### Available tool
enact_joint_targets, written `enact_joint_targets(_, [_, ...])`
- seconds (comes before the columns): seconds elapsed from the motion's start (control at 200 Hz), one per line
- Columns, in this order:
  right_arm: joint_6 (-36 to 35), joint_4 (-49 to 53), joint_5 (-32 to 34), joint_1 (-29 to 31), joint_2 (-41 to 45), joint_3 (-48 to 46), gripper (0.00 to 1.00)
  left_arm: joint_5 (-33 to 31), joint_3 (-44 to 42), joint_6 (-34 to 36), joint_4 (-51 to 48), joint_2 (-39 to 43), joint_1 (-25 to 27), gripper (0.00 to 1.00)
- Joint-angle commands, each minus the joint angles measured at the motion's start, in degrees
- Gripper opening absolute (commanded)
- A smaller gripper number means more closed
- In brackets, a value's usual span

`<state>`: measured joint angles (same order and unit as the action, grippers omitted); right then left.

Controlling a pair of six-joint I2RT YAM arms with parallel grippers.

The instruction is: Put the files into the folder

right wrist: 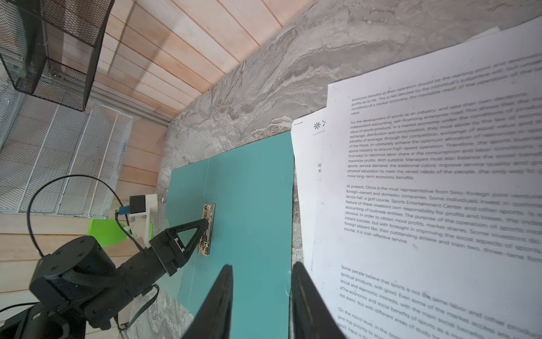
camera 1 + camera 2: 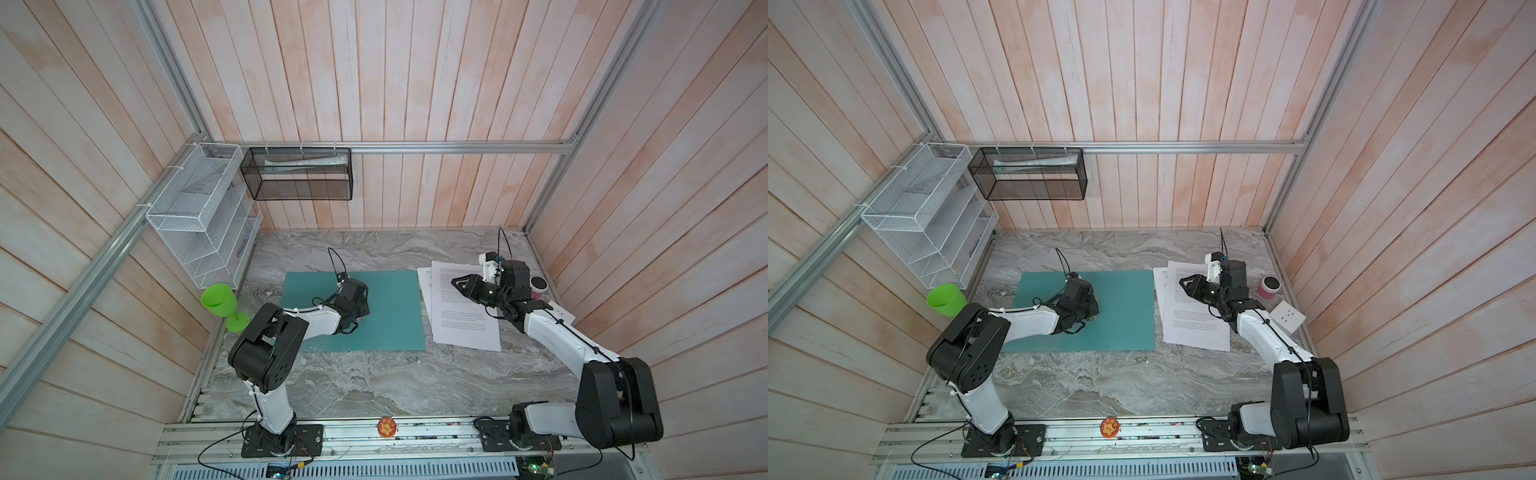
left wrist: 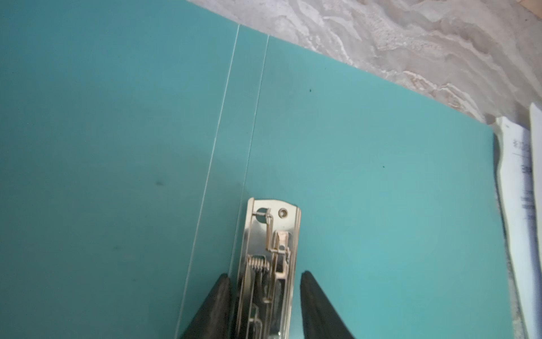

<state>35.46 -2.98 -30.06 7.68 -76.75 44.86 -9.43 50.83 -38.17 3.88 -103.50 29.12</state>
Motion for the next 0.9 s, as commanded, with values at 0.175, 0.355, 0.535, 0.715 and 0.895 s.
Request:
enact_joint_targets(0.175, [-2.05, 1.4, -0.33, -3.23, 0.95, -2.01, 0.31, 2.52, 2.4, -2.17, 0.16, -2.88, 3.68, 0.4])
enact_joint_targets(0.355, [-2.35, 1.12, 0.42, -4.55, 0.64, -2.72, 0.31, 1.99, 3.31, -1.93, -0.75, -3.54, 5.15, 0.39])
enact_joint_targets(0.535, [-4.4, 4.31, 4.54, -7.18, 0.7, -2.07, 0.32, -0.44, 4.79, 0.72, -4.65, -1.2, 4.63, 0.45])
enact_joint_targets(0.715, [-5.23, 4.29, 9.89, -13.06, 0.37, -3.45, 0.43, -2.22, 11.05, 5.27, -10.73, 3.96, 6.01, 0.56])
enact_joint_targets(0.895, [-3.79, -1.86, 8.59, -19.98, -6.04, -3.91, 0.43, 7.28, 21.91, 10.49, -8.46, -1.15, 9.77, 0.57])
